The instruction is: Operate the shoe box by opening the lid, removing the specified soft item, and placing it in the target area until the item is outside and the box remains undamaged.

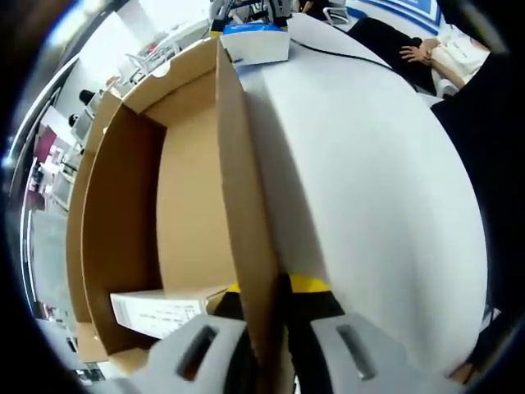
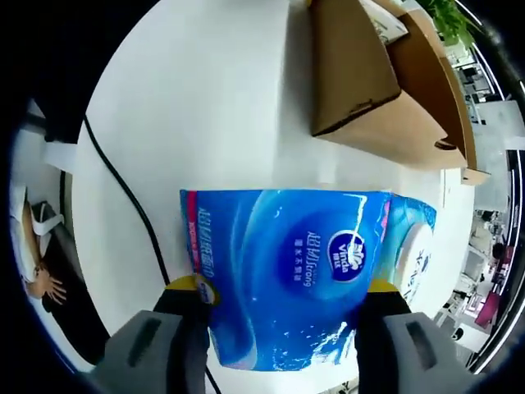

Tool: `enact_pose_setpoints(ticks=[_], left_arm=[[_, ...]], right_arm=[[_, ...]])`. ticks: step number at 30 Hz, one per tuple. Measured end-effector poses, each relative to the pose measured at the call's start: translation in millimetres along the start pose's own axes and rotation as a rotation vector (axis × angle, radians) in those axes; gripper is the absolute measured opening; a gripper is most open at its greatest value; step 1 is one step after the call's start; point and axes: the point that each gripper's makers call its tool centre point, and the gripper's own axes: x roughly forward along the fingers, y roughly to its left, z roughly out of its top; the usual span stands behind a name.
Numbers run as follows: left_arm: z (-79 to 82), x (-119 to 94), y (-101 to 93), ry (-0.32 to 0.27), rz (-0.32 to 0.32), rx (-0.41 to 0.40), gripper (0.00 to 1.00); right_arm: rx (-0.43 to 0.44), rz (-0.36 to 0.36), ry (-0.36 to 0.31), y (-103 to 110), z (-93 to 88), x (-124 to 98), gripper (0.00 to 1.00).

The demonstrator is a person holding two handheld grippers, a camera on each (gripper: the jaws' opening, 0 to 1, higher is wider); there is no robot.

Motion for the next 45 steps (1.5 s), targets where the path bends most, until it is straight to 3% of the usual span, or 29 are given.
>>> enact_pose_setpoints(ticks=[29, 45], left_arm=[[2.4, 0.1, 0.5, -0.003, -0.002, 0.009, 0.06], [0.9, 0.3, -1.7, -0.004, -0.003, 0.01, 0.06]], right_arm=[[-0.02, 0.0, -0.031, -3.3, 0.2, -4.7, 0.69], [0.02, 0.024, -0.047, -5.5, 2.2, -8.1, 0.66]])
